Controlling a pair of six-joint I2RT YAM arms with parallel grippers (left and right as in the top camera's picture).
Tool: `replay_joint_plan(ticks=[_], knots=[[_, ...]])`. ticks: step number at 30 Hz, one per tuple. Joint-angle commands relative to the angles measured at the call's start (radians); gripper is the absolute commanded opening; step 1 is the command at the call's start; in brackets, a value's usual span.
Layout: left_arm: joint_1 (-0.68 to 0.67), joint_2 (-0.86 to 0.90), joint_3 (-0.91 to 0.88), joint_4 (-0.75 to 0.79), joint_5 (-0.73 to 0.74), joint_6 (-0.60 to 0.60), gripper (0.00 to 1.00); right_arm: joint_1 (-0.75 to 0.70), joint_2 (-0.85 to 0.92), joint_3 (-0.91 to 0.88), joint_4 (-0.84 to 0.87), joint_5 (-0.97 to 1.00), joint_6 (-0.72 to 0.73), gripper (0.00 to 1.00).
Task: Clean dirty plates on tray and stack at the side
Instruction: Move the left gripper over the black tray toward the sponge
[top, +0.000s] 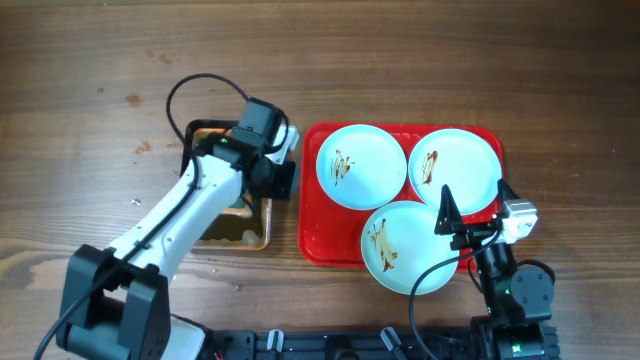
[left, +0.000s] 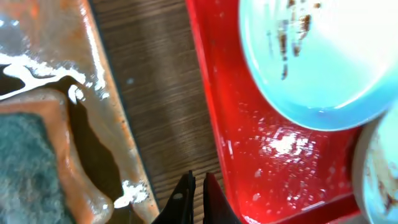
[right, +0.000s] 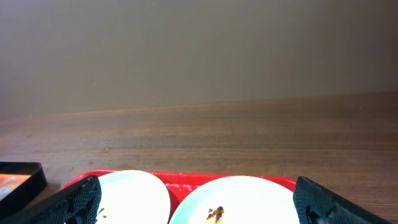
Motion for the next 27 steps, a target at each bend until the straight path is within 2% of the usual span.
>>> replay_joint_plan(ticks=[1, 4, 10, 16, 27], knots=[[-0.012, 0.001, 0.016, -0.015, -0.146, -0.082, 0.04, 0.004, -0.005, -0.001, 0.003, -0.016, -0.018, 1.00], [-0.012, 0.007, 0.016, -0.001, -0.183, -0.055, 0.04, 0.004, -0.005, -0.001, 0.003, -0.016, -0.018, 1.00], [-0.054, 0.027, 0.016, 0.046, -0.129, -0.010, 0.04, 0.004, -0.005, -0.001, 0.003, -0.016, -0.018, 1.00], [-0.066, 0.141, 0.016, 0.053, -0.133, -0.010, 0.04, 0.004, -0.005, -0.001, 0.003, -0.016, -0.018, 1.00], [-0.062, 0.163, 0.016, 0.094, -0.276, -0.033, 0.04, 0.004, -0.005, -0.001, 0.003, -0.016, -0.018, 1.00]])
